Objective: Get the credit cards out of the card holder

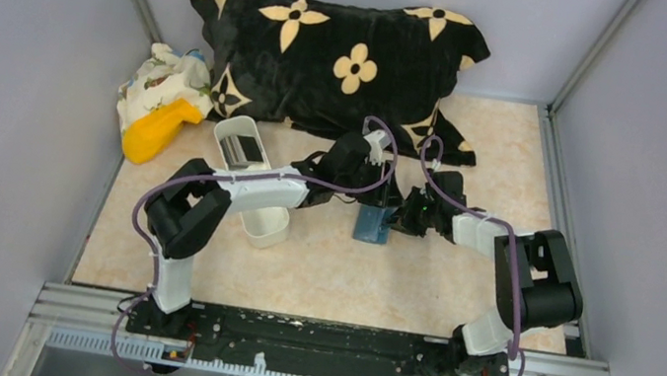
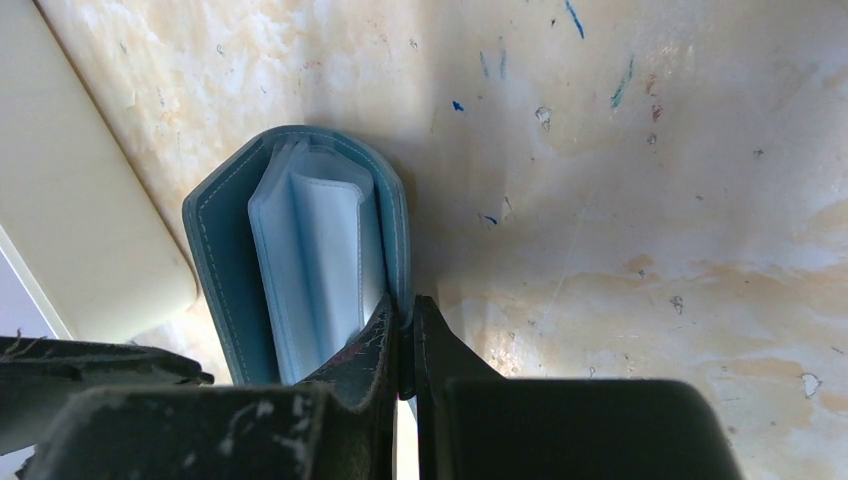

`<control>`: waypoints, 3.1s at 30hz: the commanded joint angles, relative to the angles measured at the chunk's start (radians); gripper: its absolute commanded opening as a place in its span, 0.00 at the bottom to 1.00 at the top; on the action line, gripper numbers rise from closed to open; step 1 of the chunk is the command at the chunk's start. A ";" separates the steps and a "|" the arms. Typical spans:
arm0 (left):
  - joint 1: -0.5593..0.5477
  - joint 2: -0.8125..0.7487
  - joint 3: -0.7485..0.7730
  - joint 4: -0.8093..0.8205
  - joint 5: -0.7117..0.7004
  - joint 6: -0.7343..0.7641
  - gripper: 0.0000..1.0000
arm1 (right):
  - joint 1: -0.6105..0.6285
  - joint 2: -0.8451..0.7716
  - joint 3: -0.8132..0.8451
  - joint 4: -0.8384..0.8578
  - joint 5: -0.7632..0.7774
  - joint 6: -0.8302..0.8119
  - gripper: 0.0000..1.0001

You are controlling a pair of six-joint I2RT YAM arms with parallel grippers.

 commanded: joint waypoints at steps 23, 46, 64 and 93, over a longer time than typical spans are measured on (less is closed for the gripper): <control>-0.073 0.005 0.165 -0.450 -0.428 0.133 0.52 | 0.001 -0.067 0.013 -0.029 0.064 -0.047 0.00; -0.037 0.075 0.026 -0.300 -0.261 0.068 0.52 | 0.001 -0.087 0.014 -0.064 0.090 -0.069 0.02; -0.025 0.130 0.044 -0.306 -0.264 0.071 0.50 | 0.006 -0.337 0.042 -0.124 0.156 -0.135 0.31; -0.006 -0.156 -0.167 -0.150 -0.297 0.070 0.58 | 0.121 -0.030 0.016 0.014 0.209 -0.102 0.00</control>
